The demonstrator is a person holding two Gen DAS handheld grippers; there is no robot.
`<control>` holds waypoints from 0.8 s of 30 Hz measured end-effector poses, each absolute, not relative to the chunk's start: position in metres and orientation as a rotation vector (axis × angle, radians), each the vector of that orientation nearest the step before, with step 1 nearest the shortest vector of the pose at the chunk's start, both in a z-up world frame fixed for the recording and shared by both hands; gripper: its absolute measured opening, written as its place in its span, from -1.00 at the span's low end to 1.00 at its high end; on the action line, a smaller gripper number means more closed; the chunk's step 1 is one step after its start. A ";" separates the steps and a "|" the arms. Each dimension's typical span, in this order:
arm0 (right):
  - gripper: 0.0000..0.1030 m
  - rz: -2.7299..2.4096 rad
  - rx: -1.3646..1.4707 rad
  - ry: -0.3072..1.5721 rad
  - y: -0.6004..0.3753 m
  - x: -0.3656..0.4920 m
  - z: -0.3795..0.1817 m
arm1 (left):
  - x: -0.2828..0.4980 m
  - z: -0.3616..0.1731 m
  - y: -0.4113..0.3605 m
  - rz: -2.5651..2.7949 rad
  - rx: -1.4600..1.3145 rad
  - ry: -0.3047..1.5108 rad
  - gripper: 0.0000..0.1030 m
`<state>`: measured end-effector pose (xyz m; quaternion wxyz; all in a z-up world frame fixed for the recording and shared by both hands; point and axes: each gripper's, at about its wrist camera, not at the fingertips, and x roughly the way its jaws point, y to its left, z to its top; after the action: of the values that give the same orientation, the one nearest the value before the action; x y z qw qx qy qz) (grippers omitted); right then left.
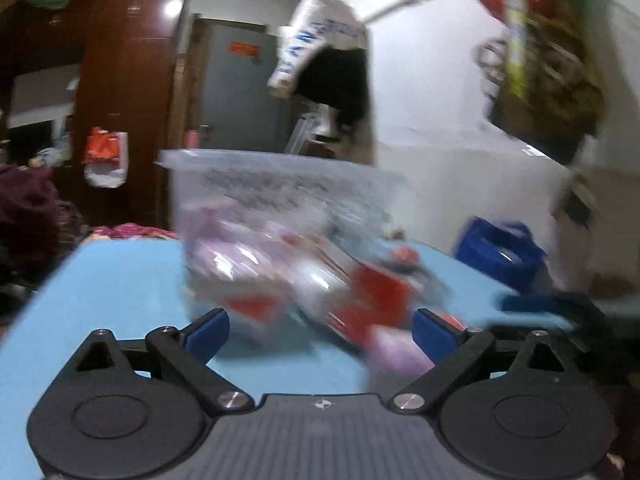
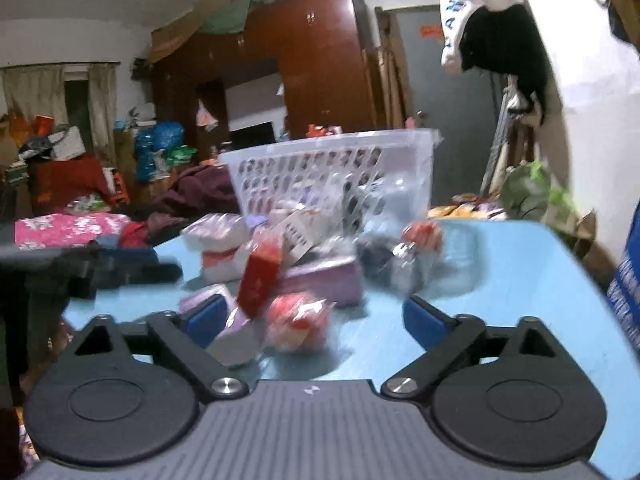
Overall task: Organize objects
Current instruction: 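Grasp the purple calcium D box with the left gripper while the right gripper grasps a red-white round packet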
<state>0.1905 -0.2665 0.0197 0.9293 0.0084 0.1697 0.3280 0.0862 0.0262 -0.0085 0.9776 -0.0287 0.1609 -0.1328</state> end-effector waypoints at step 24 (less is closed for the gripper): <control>0.15 0.729 0.022 0.392 -0.256 0.198 0.007 | 0.082 -0.046 -0.012 -0.254 0.073 0.300 0.35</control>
<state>0.1978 -0.2564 0.0074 0.9155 0.0109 0.1902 0.3543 0.0817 -0.0121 -0.0459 0.9801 0.0364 0.1489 -0.1260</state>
